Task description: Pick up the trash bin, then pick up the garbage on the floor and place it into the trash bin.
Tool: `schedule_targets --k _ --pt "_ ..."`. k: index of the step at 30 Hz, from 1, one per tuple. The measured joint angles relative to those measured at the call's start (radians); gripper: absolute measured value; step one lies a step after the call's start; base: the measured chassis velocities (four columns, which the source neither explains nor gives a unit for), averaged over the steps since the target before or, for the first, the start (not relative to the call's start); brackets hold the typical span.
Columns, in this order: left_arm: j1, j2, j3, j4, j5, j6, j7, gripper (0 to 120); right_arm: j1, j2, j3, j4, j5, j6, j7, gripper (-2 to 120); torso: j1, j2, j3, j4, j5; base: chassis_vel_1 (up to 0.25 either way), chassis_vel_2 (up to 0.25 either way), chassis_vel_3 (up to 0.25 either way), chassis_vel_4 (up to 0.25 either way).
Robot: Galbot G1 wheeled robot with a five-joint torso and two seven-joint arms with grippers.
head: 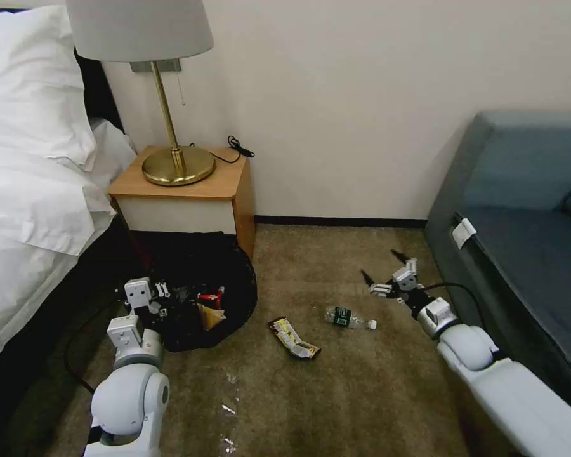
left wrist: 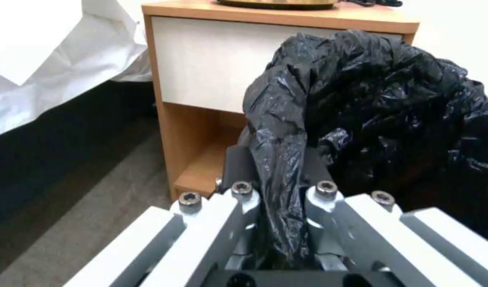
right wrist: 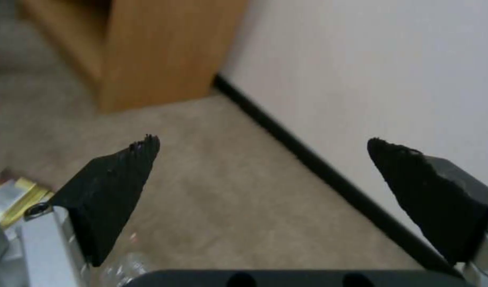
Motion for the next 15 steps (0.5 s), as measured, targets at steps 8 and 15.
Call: schedule_targets --k 8,15 --pt "-0.018 0.007 -0.01 -0.002 -0.001 0.008 0.0 5 0.219 0.068 -0.147 -0.26 -0.103 0.039 -0.273 100 0.0 0.0 0.0 0.0001 0.0 0.0 0.0 0.0 0.0" --pt "-0.021 0.008 -0.012 0.016 -0.004 0.003 0.005 5 0.302 0.14 -0.163 -0.425 -0.241 0.105 -0.449 100 0.0 0.0 0.0 0.0 -0.0003 0.0 0.0 0.0 0.0"
